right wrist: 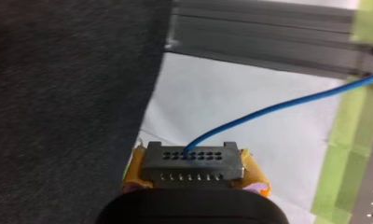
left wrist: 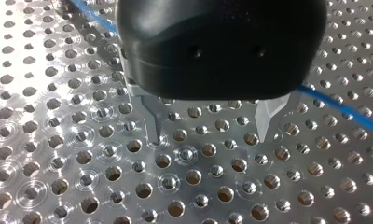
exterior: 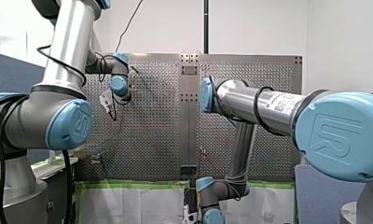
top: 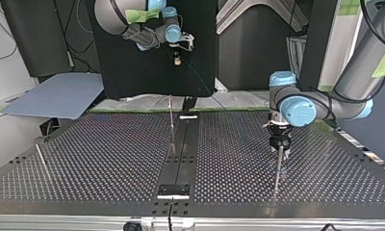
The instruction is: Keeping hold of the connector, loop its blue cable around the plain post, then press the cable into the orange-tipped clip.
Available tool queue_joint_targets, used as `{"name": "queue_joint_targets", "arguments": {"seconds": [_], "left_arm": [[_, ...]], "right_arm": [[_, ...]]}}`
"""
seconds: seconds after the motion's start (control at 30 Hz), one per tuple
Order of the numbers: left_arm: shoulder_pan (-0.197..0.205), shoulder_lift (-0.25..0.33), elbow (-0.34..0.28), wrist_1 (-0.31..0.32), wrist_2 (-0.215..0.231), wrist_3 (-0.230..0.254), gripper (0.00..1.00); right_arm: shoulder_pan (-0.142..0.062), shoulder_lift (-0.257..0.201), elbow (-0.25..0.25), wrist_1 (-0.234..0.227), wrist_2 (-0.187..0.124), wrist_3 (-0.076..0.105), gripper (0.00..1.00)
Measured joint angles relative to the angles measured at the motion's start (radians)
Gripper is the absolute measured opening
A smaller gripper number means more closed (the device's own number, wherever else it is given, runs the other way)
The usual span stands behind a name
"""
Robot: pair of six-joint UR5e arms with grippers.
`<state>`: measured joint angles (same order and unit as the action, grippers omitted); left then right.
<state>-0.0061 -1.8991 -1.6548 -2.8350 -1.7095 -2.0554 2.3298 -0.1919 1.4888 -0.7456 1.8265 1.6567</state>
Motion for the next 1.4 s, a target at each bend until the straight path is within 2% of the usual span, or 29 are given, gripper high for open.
{"name": "queue_joint_targets", "arguments": {"seconds": [0.13, 0.4, 0.73, 0.83, 0.97, 1.07, 1.23, 1.4], "left_arm": [[0.0, 0.0, 0.0, 0.0, 0.0, 0.0, 1.0], [0.0, 0.0, 0.0, 0.0, 0.0, 0.0, 1.0], [-0.001, 0.0, 0.0, 0.0, 0.001, 0.0, 1.0], [0.0, 0.0, 0.0, 0.0, 0.001, 0.0, 1.0], [-0.002, 0.0, 0.0, 0.0, 0.002, 0.0, 1.0], [-0.005, 0.0, 0.0, -0.001, 0.003, 0.0, 1.0], [-0.011, 0.0, 0.0, -0.007, 0.003, 0.003, 1.0], [-0.015, 0.0, 0.0, -0.01, 0.003, 0.004, 1.0]], "right_arm": [[-0.001, -0.015, 0.032, -0.033, 0.002, 0.0, 0.0], [0.003, -0.088, 0.109, -0.108, 0.035, 0.003, 0.0], [0.015, -0.184, 0.204, -0.102, 0.065, 0.004, 0.0], [0.009, -0.214, 0.235, -0.123, 0.071, 0.01, 0.0], [-0.007, -0.262, 0.282, -0.167, 0.07, 0.043, 0.0], [-0.021, -0.293, 0.314, -0.182, 0.071, 0.053, 0.0], [-0.037, -0.346, 0.366, -0.193, 0.072, 0.055, 0.0], [-0.05, -0.4, 0.421, -0.211, 0.073, 0.048, 0.0]]}}
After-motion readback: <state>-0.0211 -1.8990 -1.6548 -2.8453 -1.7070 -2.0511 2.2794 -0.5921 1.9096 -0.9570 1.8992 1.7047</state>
